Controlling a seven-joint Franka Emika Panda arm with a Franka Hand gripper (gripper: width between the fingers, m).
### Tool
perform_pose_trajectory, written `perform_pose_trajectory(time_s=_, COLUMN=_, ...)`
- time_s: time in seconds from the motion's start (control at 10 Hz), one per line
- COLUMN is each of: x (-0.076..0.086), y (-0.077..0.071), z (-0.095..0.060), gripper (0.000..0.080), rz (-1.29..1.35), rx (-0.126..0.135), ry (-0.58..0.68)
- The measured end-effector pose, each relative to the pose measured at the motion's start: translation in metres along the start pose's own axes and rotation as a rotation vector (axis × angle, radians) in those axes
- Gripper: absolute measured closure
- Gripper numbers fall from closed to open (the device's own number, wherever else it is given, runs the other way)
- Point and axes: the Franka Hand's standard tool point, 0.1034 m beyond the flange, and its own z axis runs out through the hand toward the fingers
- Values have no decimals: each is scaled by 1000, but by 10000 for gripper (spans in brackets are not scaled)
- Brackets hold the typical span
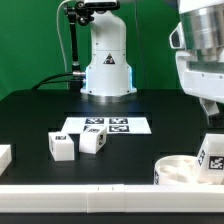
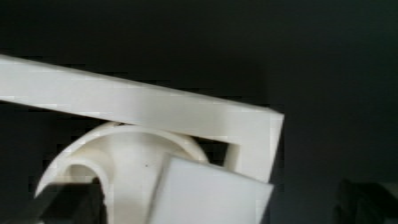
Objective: Assemble stool
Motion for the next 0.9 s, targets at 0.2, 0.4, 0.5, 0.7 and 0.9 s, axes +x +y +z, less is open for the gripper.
perform_pose_trajectory(time_s=0.2, x=1, y=0, z=1, gripper=150, rz=-155, rx=0, ry=1)
perform_pose_trajectory(time_s=0.4, x=3, y=1, z=1, gripper=150, rz=-317, rx=-4, ry=7)
perform_pose_trajectory(time_s=0.5, x=5, y=2, z=2, gripper=150, rz=-487, rx=-18, ry=25)
perform_pose_trajectory(time_s=0.7, x=5, y=2, z=2, gripper=150, rz=-768, rx=-46, ry=52)
perform_pose_trajectory(time_s=0.9, x=0, y=1, z=0, gripper=150, rz=-908, rx=-64, ry=68)
